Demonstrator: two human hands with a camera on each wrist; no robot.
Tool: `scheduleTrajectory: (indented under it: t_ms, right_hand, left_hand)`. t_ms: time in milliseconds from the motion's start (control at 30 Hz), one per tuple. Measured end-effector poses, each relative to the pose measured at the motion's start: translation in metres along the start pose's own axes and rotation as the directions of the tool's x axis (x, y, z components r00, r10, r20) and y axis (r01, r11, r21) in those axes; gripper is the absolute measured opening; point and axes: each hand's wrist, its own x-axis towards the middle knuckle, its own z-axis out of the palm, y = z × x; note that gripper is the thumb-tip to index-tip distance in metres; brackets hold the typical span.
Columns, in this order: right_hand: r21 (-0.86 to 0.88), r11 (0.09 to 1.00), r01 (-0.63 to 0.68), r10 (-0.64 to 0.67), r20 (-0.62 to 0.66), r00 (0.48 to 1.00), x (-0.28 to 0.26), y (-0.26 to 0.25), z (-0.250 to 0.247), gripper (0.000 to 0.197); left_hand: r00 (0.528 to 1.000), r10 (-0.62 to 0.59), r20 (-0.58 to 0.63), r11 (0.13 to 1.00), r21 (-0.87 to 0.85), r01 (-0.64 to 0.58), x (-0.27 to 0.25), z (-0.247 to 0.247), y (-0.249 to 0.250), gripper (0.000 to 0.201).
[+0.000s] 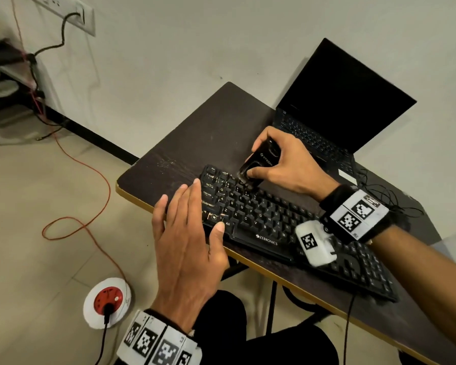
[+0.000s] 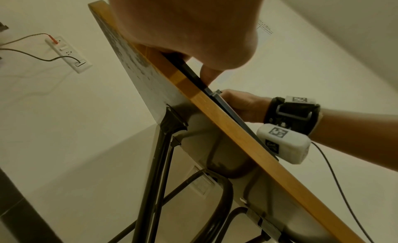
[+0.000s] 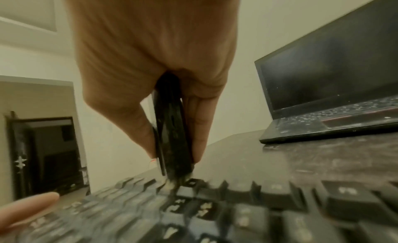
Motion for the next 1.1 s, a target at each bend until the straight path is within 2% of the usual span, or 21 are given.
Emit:
scheduleTrajectory:
  t_ms: [100, 233, 333, 467, 567, 700, 833, 967, 1100]
  right_hand:
    - [0.050, 0.998, 0.030, -0.031, 0.024, 0.999, -0.004, -0.004, 0.006, 0.041]
    - [0.028, 1.000, 0.015, -0.014, -0.019, 1.000, -0.003, 0.001, 0.004, 0.041]
    - [0.077, 0.996, 0.045, -0.048, 0.037, 0.998, -0.007, 0.000, 0.008, 0.041]
    - [0.033, 0.999, 0.002, 0.000, -0.044, 0.999, -0.006, 0.004, 0.003, 0.040]
    - [0.070, 0.996, 0.057, -0.058, 0.014, 0.998, -0.010, 0.003, 0.008, 0.039]
    - [0.039, 0.999, 0.003, -0.002, -0.035, 0.999, -0.004, 0.004, 0.002, 0.039]
    - [0.057, 0.995, 0.087, -0.089, 0.031, 0.996, -0.010, -0.004, 0.011, 0.039]
    - [0.070, 0.998, -0.003, 0.005, -0.027, 1.000, -0.005, -0.002, 0.006, 0.038]
    - [0.068, 0.993, 0.100, -0.102, 0.029, 0.994, -0.009, -0.012, 0.015, 0.039]
  left_hand:
    - [1.000, 0.000, -0.007, 1.000, -0.016, 0.000, 0.001, 0.000, 0.000, 0.078]
    - [1.000, 0.003, -0.011, 0.999, -0.035, -0.004, -0.001, 0.001, 0.000, 0.076]
    - [1.000, 0.006, -0.015, 0.999, -0.044, -0.007, 0.000, 0.002, -0.002, 0.075]
    - [1.000, 0.014, -0.017, 0.999, -0.044, -0.015, -0.002, 0.003, -0.004, 0.073]
    - [1.000, 0.011, -0.023, 0.999, -0.053, -0.012, -0.001, 0.003, -0.003, 0.072]
    - [1.000, 0.009, -0.018, 0.999, -0.049, -0.010, -0.002, 0.004, -0.006, 0.073]
    - [1.000, 0.020, -0.010, 0.998, -0.055, -0.020, 0.001, 0.003, -0.005, 0.073]
    - [1.000, 0.005, 0.016, 0.999, -0.037, -0.004, 0.001, 0.002, -0.006, 0.074]
    - [1.000, 0.007, 0.006, 0.999, -0.050, -0.007, 0.001, 0.001, -0.003, 0.073]
